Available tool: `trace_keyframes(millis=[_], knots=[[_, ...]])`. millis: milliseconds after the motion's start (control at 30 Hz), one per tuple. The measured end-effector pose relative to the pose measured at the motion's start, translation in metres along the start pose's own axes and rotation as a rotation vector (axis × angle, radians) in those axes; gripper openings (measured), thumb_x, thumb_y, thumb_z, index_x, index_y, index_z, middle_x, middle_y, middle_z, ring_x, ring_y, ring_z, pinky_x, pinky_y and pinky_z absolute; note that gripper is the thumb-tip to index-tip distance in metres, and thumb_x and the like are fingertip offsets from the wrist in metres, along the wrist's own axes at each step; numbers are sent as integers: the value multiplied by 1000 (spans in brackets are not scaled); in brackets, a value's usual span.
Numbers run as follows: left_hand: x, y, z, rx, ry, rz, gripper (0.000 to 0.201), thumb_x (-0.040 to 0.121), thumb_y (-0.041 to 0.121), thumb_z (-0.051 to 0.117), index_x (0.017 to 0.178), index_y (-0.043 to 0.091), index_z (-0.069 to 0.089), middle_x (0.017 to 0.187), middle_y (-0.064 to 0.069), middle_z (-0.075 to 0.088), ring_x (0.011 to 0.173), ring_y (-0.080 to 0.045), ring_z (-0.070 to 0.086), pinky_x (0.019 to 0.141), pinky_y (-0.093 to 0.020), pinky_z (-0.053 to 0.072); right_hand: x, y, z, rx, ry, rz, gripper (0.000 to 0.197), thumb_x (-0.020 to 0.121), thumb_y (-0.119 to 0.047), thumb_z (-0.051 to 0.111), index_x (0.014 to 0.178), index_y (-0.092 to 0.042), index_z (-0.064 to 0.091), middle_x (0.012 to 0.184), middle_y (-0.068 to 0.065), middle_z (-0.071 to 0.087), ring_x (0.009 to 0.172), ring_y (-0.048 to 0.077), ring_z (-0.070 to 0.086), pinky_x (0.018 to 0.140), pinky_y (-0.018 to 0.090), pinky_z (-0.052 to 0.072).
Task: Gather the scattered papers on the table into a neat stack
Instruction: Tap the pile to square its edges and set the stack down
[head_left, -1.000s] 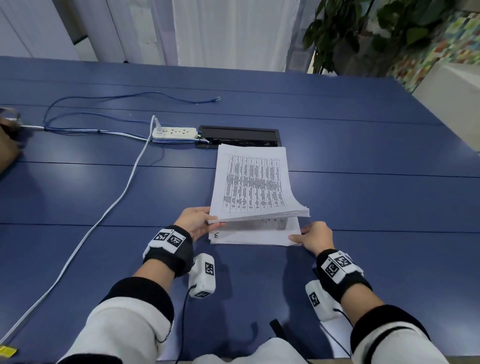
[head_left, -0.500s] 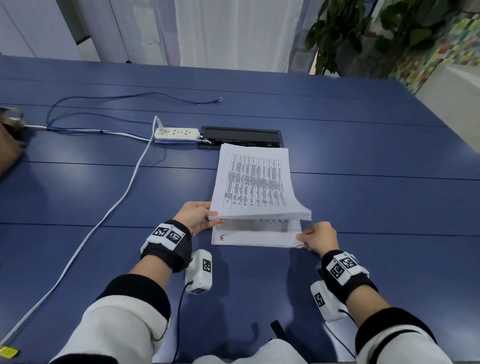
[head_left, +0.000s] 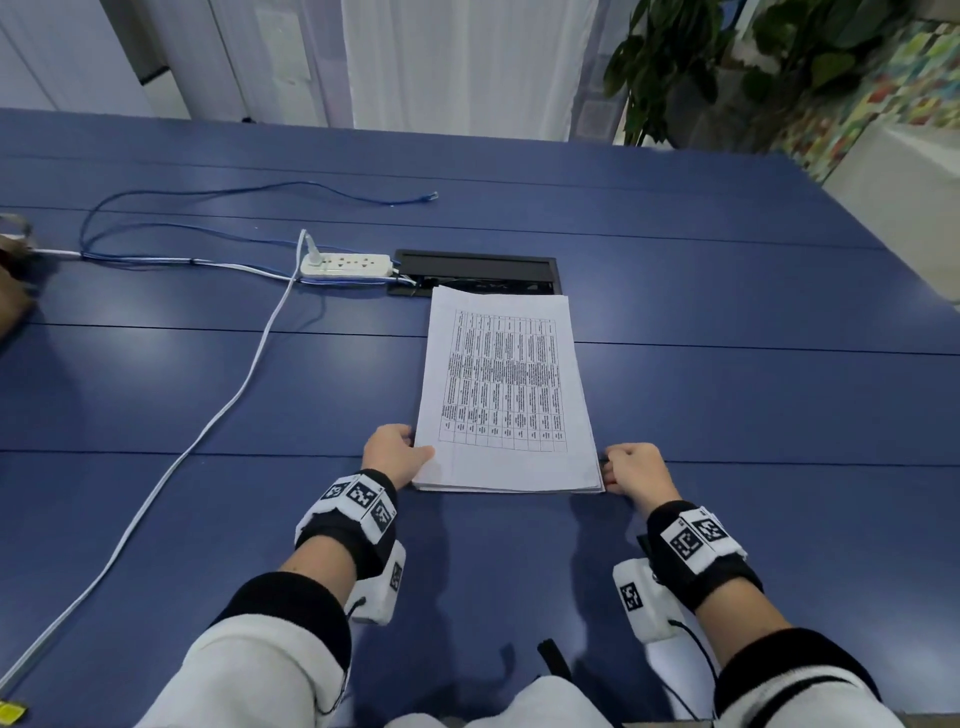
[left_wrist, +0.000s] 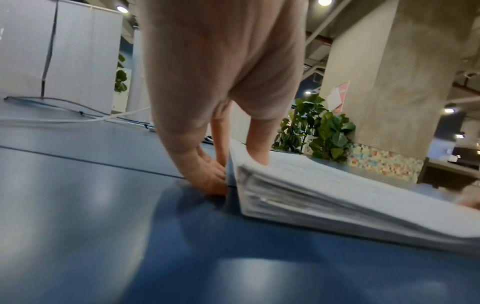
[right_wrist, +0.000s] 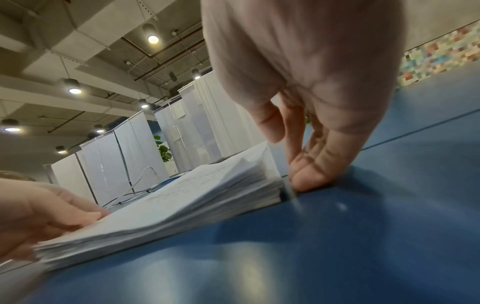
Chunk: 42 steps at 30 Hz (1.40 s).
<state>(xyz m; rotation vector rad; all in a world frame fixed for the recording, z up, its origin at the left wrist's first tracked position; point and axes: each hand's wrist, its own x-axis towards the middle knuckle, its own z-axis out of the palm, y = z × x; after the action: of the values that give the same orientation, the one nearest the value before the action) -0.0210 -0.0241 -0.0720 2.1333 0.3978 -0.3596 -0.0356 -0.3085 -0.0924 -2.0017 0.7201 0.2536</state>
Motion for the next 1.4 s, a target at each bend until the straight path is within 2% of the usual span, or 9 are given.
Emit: trace_keyframes(millis=[200,433,633,700,900,1033,1133,1300,1400], knots=[[8,9,6,70,-19,-59,36,82,-3,45,50,12,37,57,-4,37,68,-24,34,59,-27,33,-15,-17,5,-146,-49,-57,47,79,8,39,43,-19,25,48,-2,25,55,14,20,46,28,20],[4,13,4,-101,-58,-116,37,92,0,37,60,17,38,93,-12,49,85,-23,49,86,-38,51,-13,-16,2,-163,-23,-80,41,75,7,37,47,-19,21,55,1,19,60,17,18,49,28,18],[-2,9,-1,-217,-158,-148,28,86,-8,36,64,9,40,56,-5,35,35,-12,39,41,-15,39,-15,-12,-7,-123,-128,-99,24,82,-1,51,59,-8,53,62,5,44,61,18,38,57,27,33],[-2,9,1,-190,-164,-119,22,86,-4,39,67,8,43,61,-8,40,45,-17,44,47,-21,44,-22,-14,-12,-99,-227,-115,2,81,-5,63,80,-5,65,71,5,57,64,16,49,58,24,41],[-1,-2,10,18,-139,10,24,72,14,60,85,-6,65,76,-13,63,67,-24,52,63,-30,44,-26,-11,-22,-476,-254,-258,47,63,-2,76,106,-10,60,91,5,67,79,19,61,73,26,49],[-3,2,6,110,-197,34,54,47,23,74,92,-5,67,95,-15,72,90,-29,68,80,-39,56,-26,-12,-19,-510,-161,-303,34,65,-1,76,98,-5,67,88,7,69,78,18,59,68,20,41],[-8,5,5,304,-201,53,53,55,17,83,101,0,63,106,-11,67,104,-27,60,89,-36,51,-28,-13,-19,-497,-142,-306,27,65,1,74,92,-2,70,88,11,72,78,21,62,66,22,44],[-18,11,11,654,-130,108,45,67,14,79,101,4,52,116,-15,53,107,-30,55,80,-30,46,-28,-13,-19,-501,-113,-315,18,65,0,75,83,-3,72,83,13,72,71,17,59,64,23,46],[-17,12,8,612,-92,89,36,65,11,78,69,10,42,95,-13,59,88,-29,59,66,-29,45,-26,-11,-21,-461,-133,-294,17,68,1,73,64,-14,66,70,9,69,51,7,53,48,12,42]])
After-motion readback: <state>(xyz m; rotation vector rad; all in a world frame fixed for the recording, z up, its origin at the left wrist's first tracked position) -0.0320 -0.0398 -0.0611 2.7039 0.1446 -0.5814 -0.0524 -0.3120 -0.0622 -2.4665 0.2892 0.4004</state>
